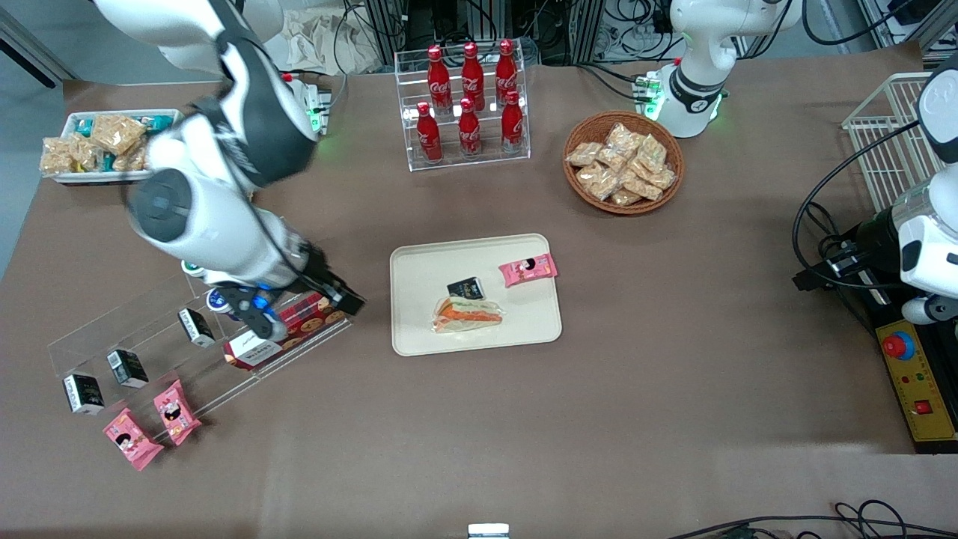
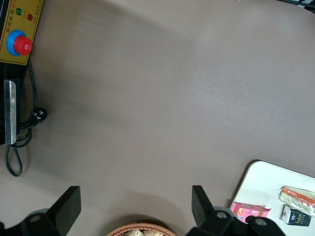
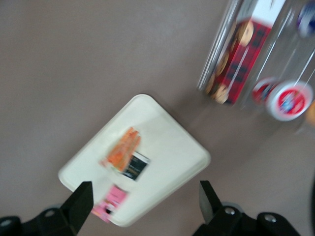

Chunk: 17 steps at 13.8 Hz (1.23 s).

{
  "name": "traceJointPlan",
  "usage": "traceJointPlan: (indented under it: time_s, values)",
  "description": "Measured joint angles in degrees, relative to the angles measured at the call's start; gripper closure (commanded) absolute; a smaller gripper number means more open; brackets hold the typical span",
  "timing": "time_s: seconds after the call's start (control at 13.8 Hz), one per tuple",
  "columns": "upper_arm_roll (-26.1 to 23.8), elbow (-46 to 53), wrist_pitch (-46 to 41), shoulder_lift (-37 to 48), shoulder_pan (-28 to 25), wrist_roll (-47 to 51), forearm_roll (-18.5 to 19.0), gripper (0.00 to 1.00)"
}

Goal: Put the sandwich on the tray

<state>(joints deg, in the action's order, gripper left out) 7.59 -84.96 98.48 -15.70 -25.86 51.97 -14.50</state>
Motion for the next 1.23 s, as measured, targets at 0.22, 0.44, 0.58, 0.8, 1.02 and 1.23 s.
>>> traceJointPlan:
  time_s: [0.22,0.44,0.58,0.8,1.02,1.23]
  values:
    - [0.06,-0.18,-4.87,4.33,4.76,-17.5,3.88,0.04]
    - [0.12,-2.47,-6.0,8.86,7.25,-27.48,8.34,0.04]
    - [0.12,-4.52,-6.01,11.91,9.23,-33.33,10.39,0.04]
    - [0.21,-5.67,-6.03,14.82,15.5,-43.11,10.89,0.04]
    - [0.27,-6.05,-6.27,17.66,19.46,-49.99,11.2,0.04]
    - [0.48,-6.03,-6.24,19.37,20.01,-53.53,13.16,0.04]
